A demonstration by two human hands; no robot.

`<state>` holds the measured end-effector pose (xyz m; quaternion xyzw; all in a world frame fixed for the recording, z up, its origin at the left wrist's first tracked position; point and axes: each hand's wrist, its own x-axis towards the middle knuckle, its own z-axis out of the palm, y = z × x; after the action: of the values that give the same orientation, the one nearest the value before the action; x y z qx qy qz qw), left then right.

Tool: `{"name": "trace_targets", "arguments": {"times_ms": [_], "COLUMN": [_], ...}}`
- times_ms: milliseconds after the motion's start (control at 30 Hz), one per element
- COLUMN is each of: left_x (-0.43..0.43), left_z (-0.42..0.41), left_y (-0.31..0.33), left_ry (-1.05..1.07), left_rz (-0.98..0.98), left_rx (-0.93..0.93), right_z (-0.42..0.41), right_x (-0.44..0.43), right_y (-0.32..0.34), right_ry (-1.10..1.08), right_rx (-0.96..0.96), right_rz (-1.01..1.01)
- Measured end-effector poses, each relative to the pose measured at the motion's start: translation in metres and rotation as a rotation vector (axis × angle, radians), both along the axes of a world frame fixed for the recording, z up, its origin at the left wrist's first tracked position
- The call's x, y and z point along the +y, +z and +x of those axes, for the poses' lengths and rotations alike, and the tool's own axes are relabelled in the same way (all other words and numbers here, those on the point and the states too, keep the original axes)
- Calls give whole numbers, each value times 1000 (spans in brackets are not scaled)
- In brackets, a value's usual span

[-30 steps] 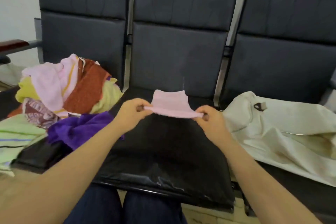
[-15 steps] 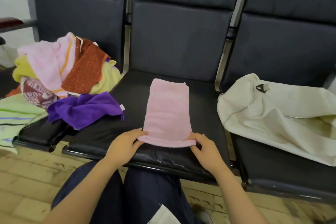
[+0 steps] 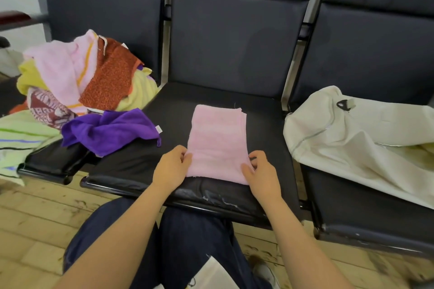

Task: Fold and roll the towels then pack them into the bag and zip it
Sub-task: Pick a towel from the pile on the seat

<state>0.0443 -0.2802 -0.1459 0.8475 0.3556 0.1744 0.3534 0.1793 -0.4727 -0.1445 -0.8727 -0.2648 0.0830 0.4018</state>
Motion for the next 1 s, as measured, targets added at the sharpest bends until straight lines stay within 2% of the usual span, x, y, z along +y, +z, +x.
{"name": "trace_targets", "arguments": {"times_ms": [100, 167, 267, 333, 400, 500, 667, 867, 1000], "left_x": [-3, -1, 4, 6, 5, 5, 11, 26, 34], "left_z": [0, -2, -12, -18, -18, -12, 1, 13, 17], "left_y": [-3, -5, -9, -8, -7, -8, -2, 12, 5], "left_ry": [70, 79, -68, -230, -355, -399, -396, -642, -717], "left_rz": [15, 19, 65, 105, 177, 247, 247, 650, 654], "left_rx": [-104, -237, -315, -251, -143, 34, 166, 336, 260], "right_z": [1, 0, 0, 2, 5, 7, 6, 4, 4], "right_x": [1, -3, -10, -12, -11, -5, -1, 0, 3], "right_y": [-3, -5, -6, -6, -8, -11, -8, -8, -9], "right_ry": [-59, 6, 119, 190, 261, 269, 230, 238, 208], "right_rx": [-34, -101, -168, -167, -174, -216, -237, -269, -289], "right_rz": [58, 115, 229, 196, 39, -108, -128, -167, -190]}}
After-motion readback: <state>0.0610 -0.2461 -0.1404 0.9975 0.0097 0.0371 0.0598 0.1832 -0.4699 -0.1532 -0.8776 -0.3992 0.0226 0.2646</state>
